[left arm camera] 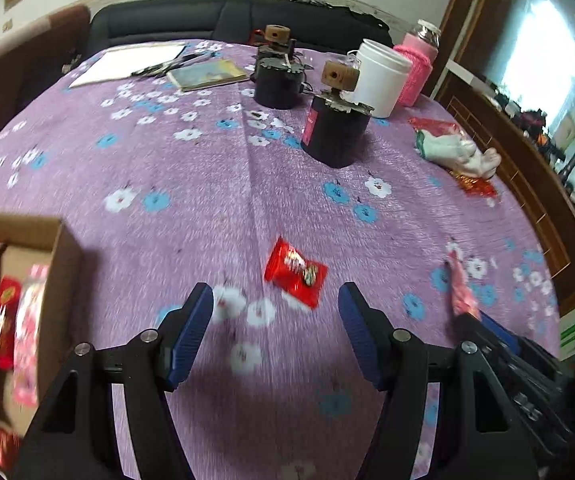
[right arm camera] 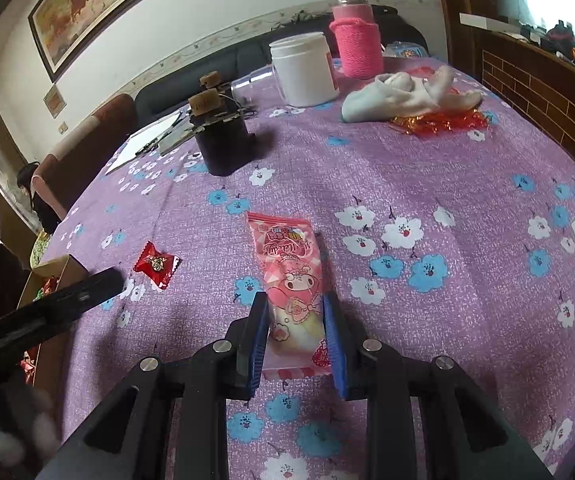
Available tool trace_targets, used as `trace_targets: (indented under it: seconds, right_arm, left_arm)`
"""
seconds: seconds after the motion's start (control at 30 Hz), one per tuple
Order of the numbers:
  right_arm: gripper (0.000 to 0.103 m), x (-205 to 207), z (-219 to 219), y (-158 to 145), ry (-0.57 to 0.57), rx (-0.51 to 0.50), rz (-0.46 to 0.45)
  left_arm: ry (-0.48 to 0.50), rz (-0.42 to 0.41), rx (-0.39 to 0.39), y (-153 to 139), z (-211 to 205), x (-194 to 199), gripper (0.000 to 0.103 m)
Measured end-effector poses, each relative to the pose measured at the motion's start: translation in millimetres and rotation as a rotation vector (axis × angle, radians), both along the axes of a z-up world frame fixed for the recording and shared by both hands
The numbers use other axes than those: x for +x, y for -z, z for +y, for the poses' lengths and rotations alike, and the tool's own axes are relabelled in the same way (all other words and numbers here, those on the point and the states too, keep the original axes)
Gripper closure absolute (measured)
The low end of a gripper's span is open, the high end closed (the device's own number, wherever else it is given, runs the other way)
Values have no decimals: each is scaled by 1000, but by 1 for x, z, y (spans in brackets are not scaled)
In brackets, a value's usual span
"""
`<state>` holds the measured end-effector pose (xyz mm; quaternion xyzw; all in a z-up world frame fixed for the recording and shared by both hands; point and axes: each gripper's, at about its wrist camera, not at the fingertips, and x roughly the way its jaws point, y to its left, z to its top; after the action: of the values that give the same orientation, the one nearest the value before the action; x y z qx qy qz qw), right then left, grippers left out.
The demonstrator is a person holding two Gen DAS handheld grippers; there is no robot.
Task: Organize snacks
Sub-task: 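Grasp the small red candy with the left tool while the right holds the pink packet, then carry the red candy and pink packet over the cardboard box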
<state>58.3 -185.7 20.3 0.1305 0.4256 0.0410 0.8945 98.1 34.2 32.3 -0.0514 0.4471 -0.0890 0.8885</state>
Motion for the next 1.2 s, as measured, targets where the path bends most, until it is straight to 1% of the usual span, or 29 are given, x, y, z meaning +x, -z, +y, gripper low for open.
trace_targets:
  seconds: [0.17,0.27,0.3,0.33,0.37,0.4,0.5,0.8,1.07,1.2]
  right_arm:
    - [74,2,-6,1,14,42,16]
    - [74,2,-6,1,15,41,17]
    - [74,2,-6,1,15,40,18]
    - [74,2,-5,1,14,37,19]
    - [74,1,-4,1,13,32,18]
    - [74,1,-3,0,13,25,16]
    - [75,0,0,0,13,1,12]
    - [75,-6,10,-8,4,-68,-45]
    - [75,-6,2,-8,27,-53,-53]
    - [75,-8,-7,-12,67,-50,-80]
  left_arm:
    - [41,-35,82,7,-17,12,39]
    - [65,-41,114,9,-25,16,39]
    - [78,-23,119,11,-27,16,45]
    - [87,-12,120,14,-29,18,65]
    - [92,-13,144,15,-32,17,70]
    - [96,-26,165,14,-34,15,80]
    - [105,-25,145,11,-33,11,85]
    - [96,-35,81,1,-26,-4,85]
    - [106,-30,13,-11,-18,-29,85]
    - [111,-42,-17,-22,-12,-46,85]
